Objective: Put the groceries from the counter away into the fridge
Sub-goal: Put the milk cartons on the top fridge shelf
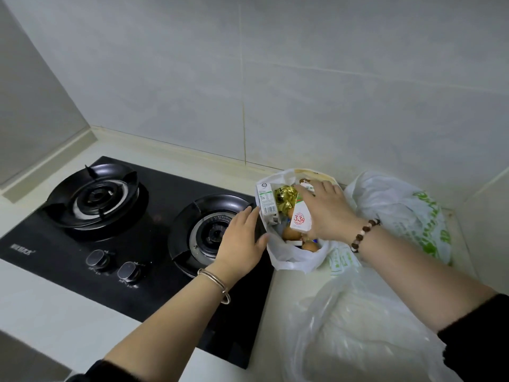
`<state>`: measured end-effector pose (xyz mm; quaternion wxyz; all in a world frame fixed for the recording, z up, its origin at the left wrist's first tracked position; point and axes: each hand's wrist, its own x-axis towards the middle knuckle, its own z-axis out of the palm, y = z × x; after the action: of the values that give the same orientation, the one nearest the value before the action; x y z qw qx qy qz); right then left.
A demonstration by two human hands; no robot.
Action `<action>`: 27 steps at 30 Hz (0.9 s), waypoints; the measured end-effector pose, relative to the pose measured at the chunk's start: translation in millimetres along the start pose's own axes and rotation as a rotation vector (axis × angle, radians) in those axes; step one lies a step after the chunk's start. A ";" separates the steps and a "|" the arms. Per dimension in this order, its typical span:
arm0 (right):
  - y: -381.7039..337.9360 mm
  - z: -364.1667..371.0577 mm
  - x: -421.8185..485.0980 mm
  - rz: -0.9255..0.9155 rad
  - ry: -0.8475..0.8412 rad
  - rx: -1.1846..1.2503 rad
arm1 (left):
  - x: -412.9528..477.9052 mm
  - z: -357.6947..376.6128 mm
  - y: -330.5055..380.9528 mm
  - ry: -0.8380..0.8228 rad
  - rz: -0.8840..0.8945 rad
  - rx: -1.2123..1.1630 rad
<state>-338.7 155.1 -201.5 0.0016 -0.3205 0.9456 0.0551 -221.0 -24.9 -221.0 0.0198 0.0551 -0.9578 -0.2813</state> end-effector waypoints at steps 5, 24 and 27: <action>-29.5 -31.7 -20.5 -0.163 0.078 0.165 | -3.3 -22.6 19.0 -0.231 -0.338 -1.090; -41.1 15.9 38.1 0.105 -0.077 0.540 | -25.4 -31.8 -55.3 0.243 -0.664 -1.224; -53.1 30.2 66.4 0.245 -0.132 0.766 | -24.9 -31.3 -65.0 0.268 -0.652 -1.197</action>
<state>-360.3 76.2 -239.5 0.1750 -0.1773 0.9268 -0.2811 -187.9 -93.1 -230.0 0.0796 0.3541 -0.5618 -0.7434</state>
